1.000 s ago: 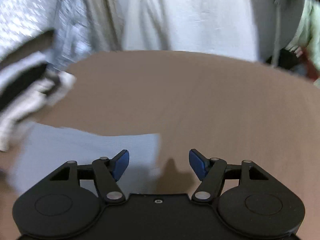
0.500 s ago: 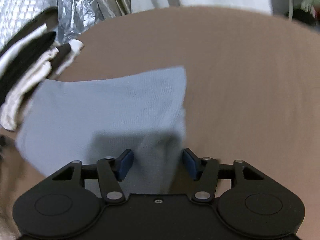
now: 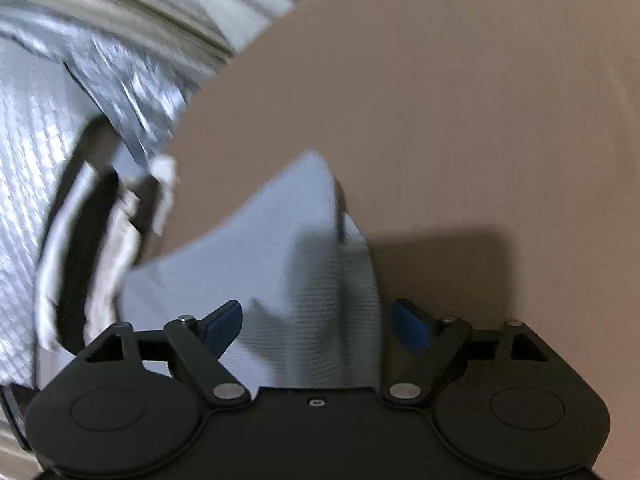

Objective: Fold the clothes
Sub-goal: 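Pinch the rolled grey T-shirt with both grippers and lift it off the table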

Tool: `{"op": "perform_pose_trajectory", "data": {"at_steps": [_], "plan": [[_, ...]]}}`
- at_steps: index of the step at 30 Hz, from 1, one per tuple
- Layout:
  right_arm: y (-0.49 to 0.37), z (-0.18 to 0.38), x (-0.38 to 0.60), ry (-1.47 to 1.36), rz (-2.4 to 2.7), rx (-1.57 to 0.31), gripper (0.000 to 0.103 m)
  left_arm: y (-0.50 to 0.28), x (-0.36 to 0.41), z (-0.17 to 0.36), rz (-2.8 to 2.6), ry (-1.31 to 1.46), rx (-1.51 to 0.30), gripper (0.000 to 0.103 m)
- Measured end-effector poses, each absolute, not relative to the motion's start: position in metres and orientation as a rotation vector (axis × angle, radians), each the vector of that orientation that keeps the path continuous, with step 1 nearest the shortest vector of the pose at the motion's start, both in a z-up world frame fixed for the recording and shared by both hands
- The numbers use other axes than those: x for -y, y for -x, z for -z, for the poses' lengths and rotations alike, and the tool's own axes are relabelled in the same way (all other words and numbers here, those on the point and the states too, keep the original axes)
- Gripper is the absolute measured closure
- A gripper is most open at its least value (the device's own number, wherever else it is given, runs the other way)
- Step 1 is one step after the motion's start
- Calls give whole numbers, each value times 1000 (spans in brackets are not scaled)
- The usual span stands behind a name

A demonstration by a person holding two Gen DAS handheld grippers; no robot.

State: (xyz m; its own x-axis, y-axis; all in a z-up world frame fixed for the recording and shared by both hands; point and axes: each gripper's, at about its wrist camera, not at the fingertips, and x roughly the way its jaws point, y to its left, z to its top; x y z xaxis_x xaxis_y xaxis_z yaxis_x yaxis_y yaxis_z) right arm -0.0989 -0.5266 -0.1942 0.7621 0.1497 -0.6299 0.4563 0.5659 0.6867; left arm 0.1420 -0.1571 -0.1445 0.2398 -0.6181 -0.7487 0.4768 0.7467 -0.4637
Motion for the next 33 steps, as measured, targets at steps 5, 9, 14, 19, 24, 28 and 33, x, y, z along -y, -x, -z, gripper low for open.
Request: {"op": "perform_pose_trajectory", "data": {"at_steps": [5, 9, 14, 19, 24, 28, 33], "plan": [[64, 188, 512, -728, 123, -647, 76, -145, 159, 166, 759, 227, -1173, 13], [74, 140, 500, -581, 58, -476, 79, -135, 158, 164, 758, 218, -1146, 13], [60, 153, 507, -538, 237, -623, 59, -121, 181, 154, 770, 172, -1055, 13], [71, 164, 539, -731, 355, -695, 31, -108, 191, 135, 837, 249, -1112, 13], [97, 172, 565, -1077, 223, -620, 27, -126, 220, 145, 752, 104, -1158, 10], [85, 198, 554, -1109, 208, -701, 20, -126, 226, 164, 743, 211, -1164, 0], [54, 197, 524, -848, 140, -701, 59, -106, 248, 165, 938, 162, -1155, 45]]}}
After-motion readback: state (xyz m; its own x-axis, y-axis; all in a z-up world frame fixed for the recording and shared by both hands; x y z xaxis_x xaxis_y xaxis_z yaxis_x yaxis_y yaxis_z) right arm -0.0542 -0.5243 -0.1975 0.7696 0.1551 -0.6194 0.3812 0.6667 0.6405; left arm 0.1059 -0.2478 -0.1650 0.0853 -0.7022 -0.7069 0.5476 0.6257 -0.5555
